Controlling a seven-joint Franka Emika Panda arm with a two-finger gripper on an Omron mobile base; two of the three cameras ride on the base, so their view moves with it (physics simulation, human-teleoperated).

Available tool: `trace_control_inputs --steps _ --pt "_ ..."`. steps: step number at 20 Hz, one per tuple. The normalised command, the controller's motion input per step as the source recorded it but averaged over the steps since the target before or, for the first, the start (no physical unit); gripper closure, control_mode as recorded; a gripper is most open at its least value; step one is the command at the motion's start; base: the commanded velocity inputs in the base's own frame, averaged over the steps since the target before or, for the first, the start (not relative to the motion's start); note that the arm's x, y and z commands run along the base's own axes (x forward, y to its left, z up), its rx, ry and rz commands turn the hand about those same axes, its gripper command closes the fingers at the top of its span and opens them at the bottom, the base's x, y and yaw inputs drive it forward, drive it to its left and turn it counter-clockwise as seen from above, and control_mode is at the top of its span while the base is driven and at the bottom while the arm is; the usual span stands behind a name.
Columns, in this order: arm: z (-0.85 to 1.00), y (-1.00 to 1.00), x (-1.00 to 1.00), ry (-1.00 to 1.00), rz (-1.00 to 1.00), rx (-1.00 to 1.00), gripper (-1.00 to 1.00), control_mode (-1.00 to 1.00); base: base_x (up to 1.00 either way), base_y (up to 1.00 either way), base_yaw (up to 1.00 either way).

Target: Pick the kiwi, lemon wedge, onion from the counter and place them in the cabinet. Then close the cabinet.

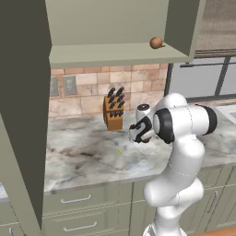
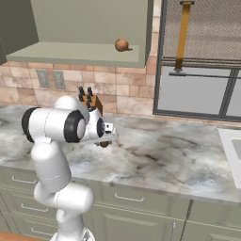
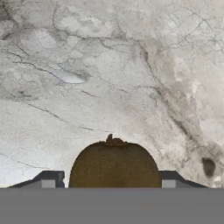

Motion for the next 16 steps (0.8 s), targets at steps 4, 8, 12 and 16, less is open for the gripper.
trace_control_inputs --steps 4,8,12,16 --pt "-0.08 0.0 -0.55 -0.07 0.11 0.06 1.0 -1.0 0.0 0.0 0.0" --pt "0.94 0.0 -0.78 -0.26 0.13 0.0 1.0 -1.0 0.0 0.0 0.0" --pt "1.0 0.0 -0.39 -0.18 0.11 0.0 1.0 -1.0 0.0 0.0 0.0" --pt "1.0 -0.08 -0.33 -0.1 0.1 0.0 1.0 -1.0 0.0 0.0 0.0"
